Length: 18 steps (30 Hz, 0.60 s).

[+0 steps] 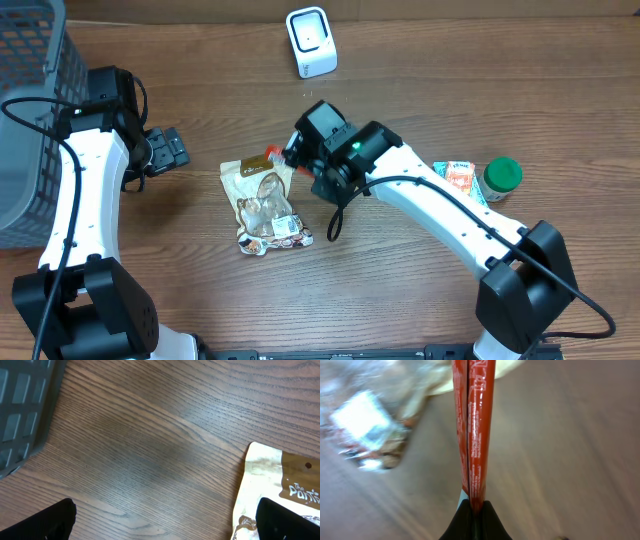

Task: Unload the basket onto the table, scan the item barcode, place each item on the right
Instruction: 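Lift the red stick snack and carry it toward the white scanner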

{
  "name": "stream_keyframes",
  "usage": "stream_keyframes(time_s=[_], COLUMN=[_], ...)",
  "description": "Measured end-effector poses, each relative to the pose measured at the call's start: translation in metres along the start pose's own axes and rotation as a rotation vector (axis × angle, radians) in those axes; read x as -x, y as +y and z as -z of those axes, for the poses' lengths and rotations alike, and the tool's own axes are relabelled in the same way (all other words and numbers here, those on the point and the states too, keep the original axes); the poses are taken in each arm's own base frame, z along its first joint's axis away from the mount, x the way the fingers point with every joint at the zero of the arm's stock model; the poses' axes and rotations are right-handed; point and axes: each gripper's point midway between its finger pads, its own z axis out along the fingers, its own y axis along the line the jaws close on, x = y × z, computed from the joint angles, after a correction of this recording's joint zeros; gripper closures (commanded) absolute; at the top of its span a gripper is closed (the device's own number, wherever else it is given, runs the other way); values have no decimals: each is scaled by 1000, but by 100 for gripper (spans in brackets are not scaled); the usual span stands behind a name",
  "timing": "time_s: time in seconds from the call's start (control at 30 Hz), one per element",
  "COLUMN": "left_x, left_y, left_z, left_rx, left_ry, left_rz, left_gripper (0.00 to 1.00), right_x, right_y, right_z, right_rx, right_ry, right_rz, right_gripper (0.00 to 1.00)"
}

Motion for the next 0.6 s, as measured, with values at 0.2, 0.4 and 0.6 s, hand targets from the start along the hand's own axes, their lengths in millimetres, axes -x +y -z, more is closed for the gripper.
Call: stream_keyframes(time_s=[0.2,0.4,0.6], left_x=[0,0,0], left_y=[0,0,0], left_z=[0,0,0], left_rx=[0,0,0], left_ry=[0,0,0], left_rz=[0,0,0], left_gripper=[0,0,0], right_x=[53,103,102], right_y=[-56,-115,-179], right_z=[70,159,173], right_rx=[-227,-439,-615], right_ry=[-163,-419,-468], right_rz=[-75,-123,-151], right_gripper=[97,97,97])
